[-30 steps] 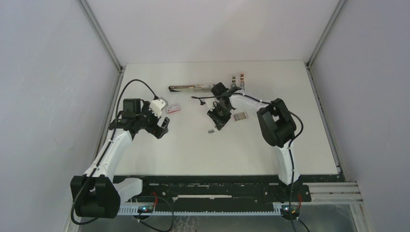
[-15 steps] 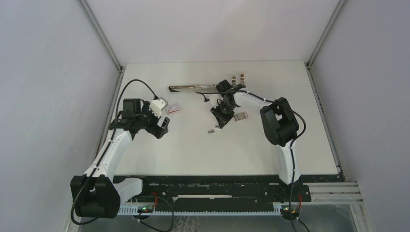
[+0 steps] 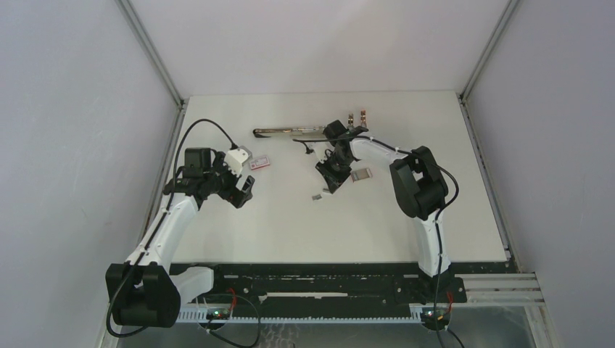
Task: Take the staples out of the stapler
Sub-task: Pick up the staple from the center of the board.
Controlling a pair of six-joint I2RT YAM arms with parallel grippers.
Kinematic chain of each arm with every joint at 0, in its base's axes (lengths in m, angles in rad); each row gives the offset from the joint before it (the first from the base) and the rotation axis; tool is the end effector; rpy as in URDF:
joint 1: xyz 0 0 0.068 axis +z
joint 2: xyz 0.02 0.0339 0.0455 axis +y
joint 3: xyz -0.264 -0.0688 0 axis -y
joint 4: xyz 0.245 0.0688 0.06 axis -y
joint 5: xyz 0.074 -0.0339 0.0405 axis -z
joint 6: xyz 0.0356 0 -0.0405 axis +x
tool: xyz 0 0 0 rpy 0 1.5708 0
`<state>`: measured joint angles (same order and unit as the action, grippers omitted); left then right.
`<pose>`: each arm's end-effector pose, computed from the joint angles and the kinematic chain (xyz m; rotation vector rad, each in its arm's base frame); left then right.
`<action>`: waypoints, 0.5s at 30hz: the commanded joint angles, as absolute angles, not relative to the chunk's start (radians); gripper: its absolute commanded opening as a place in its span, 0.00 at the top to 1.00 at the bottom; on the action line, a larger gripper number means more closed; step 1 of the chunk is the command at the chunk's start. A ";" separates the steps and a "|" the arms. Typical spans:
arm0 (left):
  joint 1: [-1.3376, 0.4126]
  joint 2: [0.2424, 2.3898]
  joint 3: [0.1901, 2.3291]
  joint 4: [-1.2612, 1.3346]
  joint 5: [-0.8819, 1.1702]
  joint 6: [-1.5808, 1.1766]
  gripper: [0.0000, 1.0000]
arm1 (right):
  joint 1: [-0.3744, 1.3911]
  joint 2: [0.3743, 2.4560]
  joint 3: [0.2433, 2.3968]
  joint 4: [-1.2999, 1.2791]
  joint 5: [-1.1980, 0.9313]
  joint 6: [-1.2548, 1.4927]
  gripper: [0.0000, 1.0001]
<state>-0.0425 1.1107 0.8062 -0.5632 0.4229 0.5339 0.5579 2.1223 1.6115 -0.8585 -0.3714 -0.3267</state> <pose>0.2225 -0.0241 0.2526 0.8454 2.2006 -0.2797 0.3519 0.2348 0.1659 -1.3043 2.6241 0.5809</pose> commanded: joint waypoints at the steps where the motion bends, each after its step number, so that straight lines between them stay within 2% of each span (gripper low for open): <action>1: -0.033 1.106 0.809 -0.556 0.443 0.545 0.00 | 0.568 2.072 1.618 -0.839 -0.341 -0.349 0.78; 15: -0.033 1.108 0.810 -0.557 0.443 0.545 0.00 | 0.587 2.053 1.605 -0.822 -0.329 -0.365 0.75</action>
<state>-0.0425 1.1110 0.8062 -0.5632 0.4229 0.5343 0.5781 2.1223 1.6104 -0.8543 -0.3305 -0.3458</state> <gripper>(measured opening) 0.996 0.234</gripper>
